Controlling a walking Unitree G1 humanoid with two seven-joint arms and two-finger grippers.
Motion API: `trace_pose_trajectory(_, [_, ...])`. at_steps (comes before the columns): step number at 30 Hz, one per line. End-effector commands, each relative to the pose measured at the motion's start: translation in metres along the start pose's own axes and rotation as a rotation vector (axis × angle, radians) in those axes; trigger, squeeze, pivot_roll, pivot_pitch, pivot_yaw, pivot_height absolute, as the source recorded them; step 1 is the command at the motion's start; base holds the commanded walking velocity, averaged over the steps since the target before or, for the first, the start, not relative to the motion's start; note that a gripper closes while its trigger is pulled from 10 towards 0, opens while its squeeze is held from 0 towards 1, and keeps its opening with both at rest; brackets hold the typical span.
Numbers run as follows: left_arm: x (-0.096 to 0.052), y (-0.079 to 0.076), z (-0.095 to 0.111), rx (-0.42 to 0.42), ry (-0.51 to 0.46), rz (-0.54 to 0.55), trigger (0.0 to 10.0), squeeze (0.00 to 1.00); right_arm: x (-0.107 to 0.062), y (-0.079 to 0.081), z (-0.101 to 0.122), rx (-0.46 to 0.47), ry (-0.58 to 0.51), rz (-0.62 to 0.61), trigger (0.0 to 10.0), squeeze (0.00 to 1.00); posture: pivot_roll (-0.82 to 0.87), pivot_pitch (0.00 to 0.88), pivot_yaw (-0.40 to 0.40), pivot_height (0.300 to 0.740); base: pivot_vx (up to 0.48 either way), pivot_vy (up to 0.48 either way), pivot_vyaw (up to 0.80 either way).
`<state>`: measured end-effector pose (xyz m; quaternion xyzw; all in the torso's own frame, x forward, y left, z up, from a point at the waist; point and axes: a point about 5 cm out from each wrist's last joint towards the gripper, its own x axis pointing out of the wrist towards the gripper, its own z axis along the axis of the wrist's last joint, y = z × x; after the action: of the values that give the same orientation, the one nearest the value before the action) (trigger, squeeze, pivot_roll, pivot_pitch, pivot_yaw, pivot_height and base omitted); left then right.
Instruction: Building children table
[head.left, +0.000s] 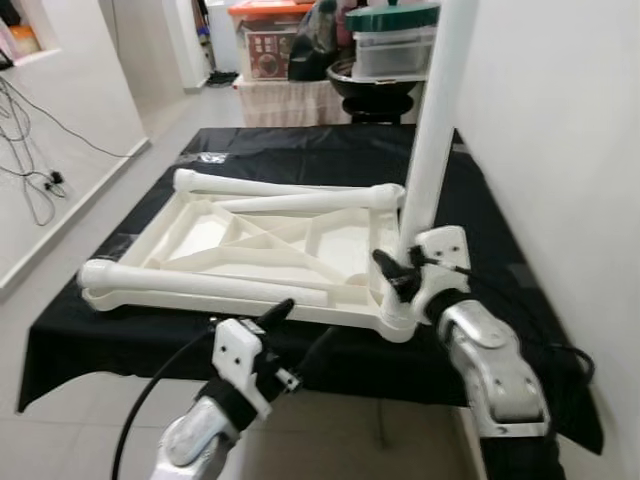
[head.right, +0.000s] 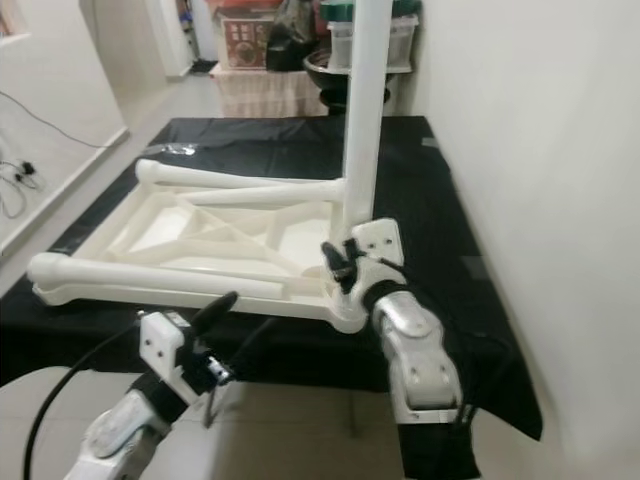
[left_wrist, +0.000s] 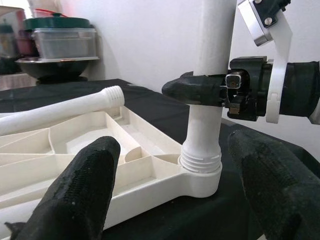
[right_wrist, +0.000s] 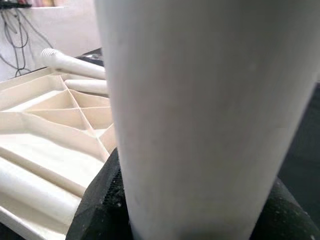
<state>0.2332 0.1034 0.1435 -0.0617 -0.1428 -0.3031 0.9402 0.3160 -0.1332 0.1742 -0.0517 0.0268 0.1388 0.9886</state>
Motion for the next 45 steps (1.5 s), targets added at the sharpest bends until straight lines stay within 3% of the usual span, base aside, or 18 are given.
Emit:
trace_pose_trajectory(1, [-0.001, 0.001, -0.002, -0.009, 0.009, -0.001, 10.0, 0.0, -0.001, 0.009, -0.035, 0.034, 0.17, 0.024, 0.0, 0.0, 0.01, 0.086, 0.041, 0.74, 0.0, 0.0, 0.0])
trace_pose_trajectory(2, [-0.001, 0.001, -0.002, -0.009, 0.009, -0.001, 10.0, 0.0, -0.001, 0.009, -0.035, 0.034, 0.17, 0.024, 0.0, 0.0, 0.01, 0.086, 0.041, 0.74, 0.0, 0.0, 0.0])
trace_pose_trajectory(3, [0.0, 0.001, -0.002, -0.016, 0.009, -0.005, 10.0, 0.0, 0.008, 0.007, -0.031, 0.031, 0.157, 0.043, 10.0, 0.0, 0.01, 0.086, 0.038, 0.74, 0.0, 0.0, 0.0])
trace_pose_trajectory(5, [0.0, 0.001, -0.002, -0.016, 0.009, -0.005, 10.0, 0.0, 0.008, 0.007, -0.031, 0.031, 0.157, 0.043, 10.0, 0.0, 0.01, 0.086, 0.038, 0.74, 0.0, 0.0, 0.0])
trace_pose_trajectory(8, [0.002, -0.002, -0.003, -0.041, 0.012, -0.032, 10.0, 0.0, 0.027, -0.003, -0.007, 0.104, 0.031, 0.113, 10.0, 0.0, 0.01, 0.086, 0.037, 0.74, 0.0, 0.0, 0.0])
trace_pose_trajectory(9, [0.002, -0.003, -0.003, -0.048, 0.012, -0.042, 10.0, 0.0, 0.031, -0.005, -0.001, 0.108, -0.007, 0.154, 10.0, 1.0, 0.01, 0.085, 0.039, 0.74, 0.0, 0.0, 0.0])
trace_pose_trajectory(14, [0.002, -0.004, -0.004, -0.061, 0.014, -0.056, 10.0, 0.0, 0.033, -0.007, 0.016, 0.105, -0.061, 0.274, 10.0, 1.0, 0.01, 0.083, 0.038, 0.74, 0.0, 0.0, 0.0])
trace_pose_trajectory(15, [0.002, -0.004, -0.004, -0.062, 0.014, -0.057, 10.0, 0.0, 0.032, -0.007, 0.021, 0.101, -0.07, 0.327, 10.0, 0.55, 0.02, 0.083, 0.036, 0.74, 0.0, 0.0, 0.0])
trace_pose_trajectory(16, [0.002, -0.004, -0.004, -0.062, 0.014, -0.057, 10.0, 0.0, 0.032, -0.007, 0.021, 0.101, -0.07, 0.327, 10.0, 0.55, 0.02, 0.083, 0.036, 0.74, 0.0, 0.0, 0.0])
trace_pose_trajectory(17, [0.002, -0.005, -0.004, -0.062, 0.014, -0.058, 10.0, 0.0, 0.029, -0.008, 0.025, 0.077, -0.082, 0.378, 10.0, 0.0, 0.02, 0.082, 0.035, 0.74, 0.0, 0.0, 0.0])
trace_pose_trajectory(19, [0.0, -0.005, -0.004, -0.047, 0.015, -0.056, 10.0, 0.0, 0.02, -0.012, 0.027, -0.018, -0.092, 0.533, 10.0, 0.0, 0.02, 0.081, 0.033, 0.74, 0.0, 0.0, 0.0])
trace_pose_trajectory(23, [-0.005, -0.007, -0.002, -0.031, 0.016, -0.046, 10.0, 0.0, 0.014, -0.027, 0.02, -0.061, -0.05, 0.679, 10.0, 0.0, 0.02, 0.08, 0.034, 0.74, 0.0, 0.0, 0.0])
trace_pose_trajectory(30, [-0.008, -0.007, -0.002, -0.041, 0.021, -0.04, 10.0, 0.0, 0.018, -0.047, 0.019, -0.056, -0.046, 0.676, 10.0, 0.0, 0.02, 0.082, 0.031, 0.74, 0.0, 0.0, 0.0])
trace_pose_trajectory(31, [-0.008, -0.007, -0.003, -0.046, 0.021, -0.041, 10.0, 0.0, 0.02, -0.051, 0.019, -0.048, -0.045, 0.659, 8.6, 0.0, 0.03, 0.084, 0.03, 0.74, 0.0, 0.0, 0.0])
trace_pose_trajectory(32, [-0.008, -0.007, -0.003, -0.046, 0.021, -0.041, 10.0, 0.0, 0.02, -0.051, 0.019, -0.048, -0.045, 0.659, 8.6, 0.0, 0.03, 0.084, 0.03, 0.74, 0.0, 0.0, 0.0])
trace_pose_trajectory(33, [-0.007, -0.008, -0.003, -0.051, 0.022, -0.042, 10.0, 0.0, 0.022, -0.053, 0.019, -0.043, -0.041, 0.652, 5.3, 0.0, 0.03, 0.086, 0.028, 0.74, 0.0, 0.0, 0.0])
trace_pose_trajectory(34, [-0.007, -0.008, -0.003, -0.053, 0.022, -0.044, 10.0, 0.0, 0.023, -0.055, 0.019, -0.041, -0.04, 0.653, 0.0, 0.0, 0.03, 0.087, 0.028, 0.74, 0.0, 0.0, 0.0])
trace_pose_trajectory(45, [-0.007, -0.012, -0.003, -0.064, 0.023, -0.049, 10.0, 0.0, 0.022, -0.066, 0.02, -0.04, -0.045, 0.748, 0.0, 0.0, 0.02, 0.109, 0.024, 0.74, 0.0, 0.0, 0.0])
